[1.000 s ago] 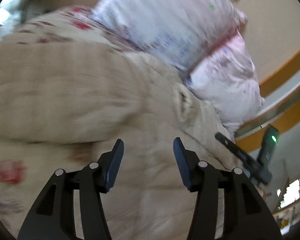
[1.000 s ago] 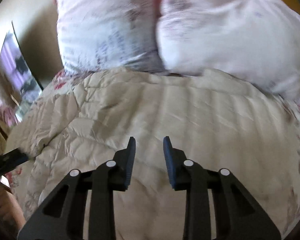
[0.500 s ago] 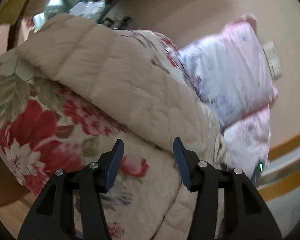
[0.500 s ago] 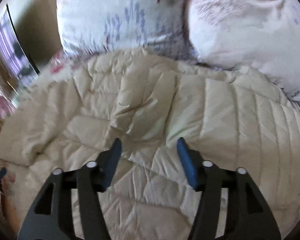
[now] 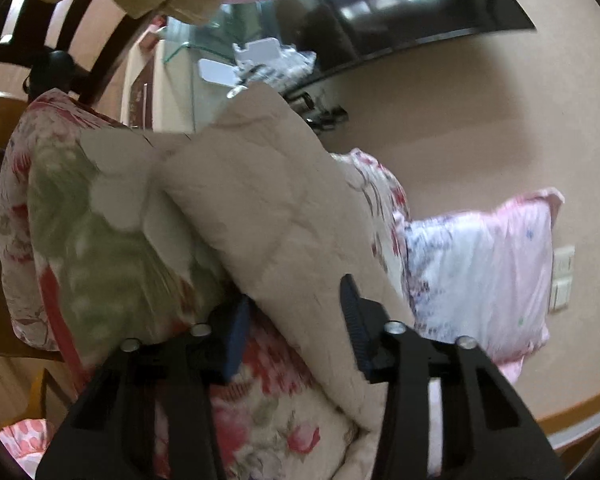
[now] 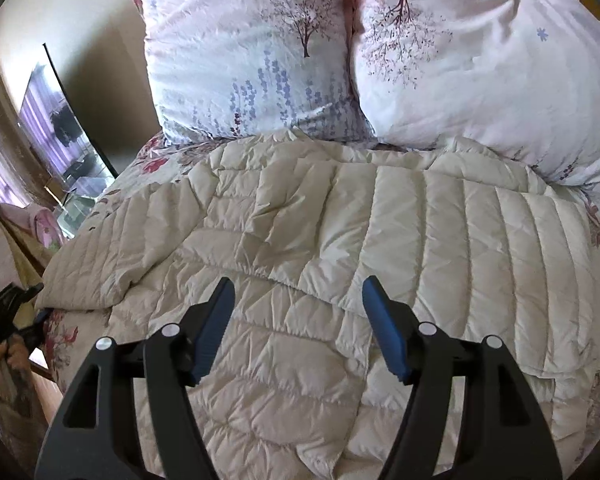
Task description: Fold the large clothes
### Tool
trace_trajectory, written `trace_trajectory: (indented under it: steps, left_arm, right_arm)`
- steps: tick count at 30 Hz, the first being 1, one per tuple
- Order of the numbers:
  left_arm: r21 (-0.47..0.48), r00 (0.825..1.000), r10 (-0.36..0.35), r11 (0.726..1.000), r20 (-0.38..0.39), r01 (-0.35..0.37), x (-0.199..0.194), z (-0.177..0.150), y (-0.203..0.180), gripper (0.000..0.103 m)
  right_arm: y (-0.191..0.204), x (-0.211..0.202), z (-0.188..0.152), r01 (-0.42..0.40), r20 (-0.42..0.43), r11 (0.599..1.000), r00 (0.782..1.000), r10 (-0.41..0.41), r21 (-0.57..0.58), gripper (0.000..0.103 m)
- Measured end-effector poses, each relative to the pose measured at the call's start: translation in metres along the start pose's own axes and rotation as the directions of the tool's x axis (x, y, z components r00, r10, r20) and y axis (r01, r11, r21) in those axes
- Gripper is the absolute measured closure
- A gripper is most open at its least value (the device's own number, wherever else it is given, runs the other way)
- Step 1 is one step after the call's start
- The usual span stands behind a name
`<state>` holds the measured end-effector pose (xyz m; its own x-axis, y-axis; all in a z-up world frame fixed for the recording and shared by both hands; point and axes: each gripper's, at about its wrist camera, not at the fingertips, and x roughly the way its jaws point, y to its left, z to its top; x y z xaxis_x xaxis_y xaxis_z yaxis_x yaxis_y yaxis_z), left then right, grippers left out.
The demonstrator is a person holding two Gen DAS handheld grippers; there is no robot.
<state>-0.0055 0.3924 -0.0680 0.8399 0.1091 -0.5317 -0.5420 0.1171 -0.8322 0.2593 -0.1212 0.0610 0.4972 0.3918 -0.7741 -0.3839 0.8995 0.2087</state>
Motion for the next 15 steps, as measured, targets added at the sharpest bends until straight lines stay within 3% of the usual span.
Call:
trace_trajectory:
  steps: [4, 7, 9, 12, 15]
  left_arm:
    - [-0.034, 1.0, 0.007, 0.999, 0.017, -0.006, 0.003, 0.012, 0.006, 0.09]
    - [0.014, 1.0, -0.005, 1.0, 0.029, 0.004, 0.002, 0.017, -0.008, 0.097]
    - [0.097, 0.998, -0.036, 0.995, 0.047, 0.032, -0.004, 0.013, -0.033, 0.099]
    - [0.251, 0.993, -0.106, 0.964, 0.052, 0.09, -0.013, -0.002, -0.083, 0.099]
    - [0.396, 0.982, -0.191, 0.902, 0.008, 0.172, -0.017, -0.032, -0.137, 0.099]
  right_arm:
    - [-0.007, -0.01, -0.007, 0.005, 0.01, 1.0, 1.0, -0.005, -0.011, 0.035]
    - [-0.015, -0.02, -0.01, 0.027, 0.029, 0.999, 0.999, -0.027, -0.02, 0.035]
    - [-0.023, -0.028, -0.012, 0.045, 0.049, 0.999, 0.998, -0.044, -0.017, 0.033]
    - [-0.036, -0.039, -0.014, 0.06, 0.071, 0.998, 0.996, -0.059, -0.001, 0.033]
    - [-0.052, -0.047, -0.016, 0.073, 0.085, 0.997, 0.994, -0.075, 0.027, 0.032]
